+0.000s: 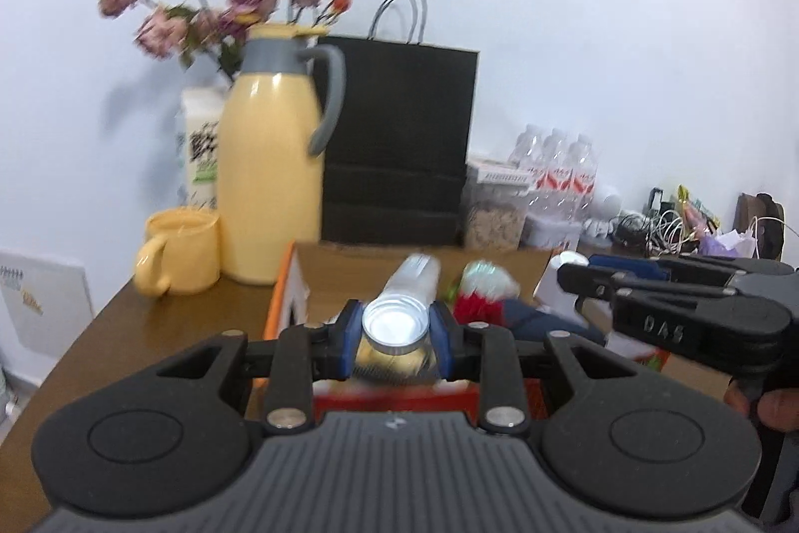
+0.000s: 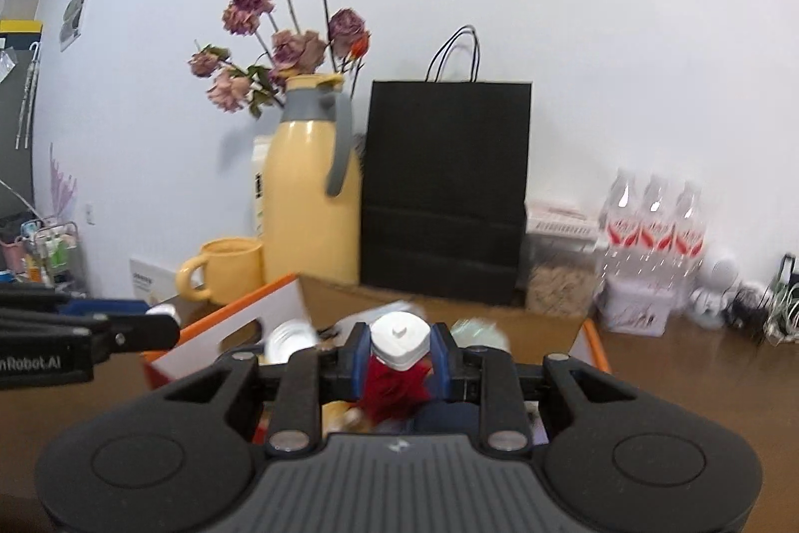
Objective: Organize objects
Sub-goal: 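Carry both white caps into the box and open both grippers, then withdraw both grippers from the box back over the table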
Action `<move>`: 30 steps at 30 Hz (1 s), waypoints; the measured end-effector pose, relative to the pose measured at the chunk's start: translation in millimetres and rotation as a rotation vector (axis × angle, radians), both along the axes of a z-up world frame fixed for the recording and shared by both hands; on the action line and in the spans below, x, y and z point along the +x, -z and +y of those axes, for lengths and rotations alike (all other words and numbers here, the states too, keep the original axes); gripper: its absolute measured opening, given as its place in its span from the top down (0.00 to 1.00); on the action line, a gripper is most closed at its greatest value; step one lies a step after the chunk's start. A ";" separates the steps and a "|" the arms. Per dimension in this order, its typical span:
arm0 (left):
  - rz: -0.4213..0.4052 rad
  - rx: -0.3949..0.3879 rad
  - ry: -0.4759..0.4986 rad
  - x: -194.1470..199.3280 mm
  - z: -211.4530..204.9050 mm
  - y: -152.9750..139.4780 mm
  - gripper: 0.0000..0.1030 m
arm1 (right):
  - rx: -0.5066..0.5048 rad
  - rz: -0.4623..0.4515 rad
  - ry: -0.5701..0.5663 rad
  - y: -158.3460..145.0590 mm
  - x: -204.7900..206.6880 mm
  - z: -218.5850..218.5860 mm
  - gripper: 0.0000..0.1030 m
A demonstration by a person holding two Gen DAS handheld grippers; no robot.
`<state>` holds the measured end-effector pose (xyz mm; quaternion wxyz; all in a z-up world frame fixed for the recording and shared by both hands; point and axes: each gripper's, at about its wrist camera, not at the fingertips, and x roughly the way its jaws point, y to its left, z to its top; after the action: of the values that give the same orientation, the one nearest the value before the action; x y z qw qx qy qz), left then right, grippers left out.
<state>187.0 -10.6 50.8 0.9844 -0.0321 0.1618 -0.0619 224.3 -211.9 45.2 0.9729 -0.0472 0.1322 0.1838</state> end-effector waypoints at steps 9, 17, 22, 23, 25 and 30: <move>0.007 -0.032 -0.005 69.1 -28.9 -5.6 0.71 | 0.048 0.036 0.039 10.2 42.9 -7.6 0.76; 0.008 0.024 -0.022 88.5 -31.7 10.9 0.36 | 0.026 0.133 0.054 37.8 71.0 -12.2 0.75; -0.038 0.054 -0.069 84.4 -31.1 10.4 0.00 | 0.030 0.127 0.101 40.7 70.5 -18.0 0.17; -0.037 0.049 -0.075 84.4 -30.0 9.7 0.00 | 0.024 0.121 0.112 40.7 69.5 -18.4 0.04; -0.031 0.042 -0.091 84.6 -27.7 9.8 0.00 | 0.015 0.115 0.128 40.2 67.8 -19.4 0.00; -0.011 0.023 -0.113 86.2 -23.9 11.9 0.00 | 0.012 0.137 0.144 41.1 67.1 -23.8 0.00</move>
<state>273.2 -34.5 38.8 0.9875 -0.0297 0.1550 -0.0045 291.3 -235.7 4.1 0.9725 -0.0192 0.2006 0.1171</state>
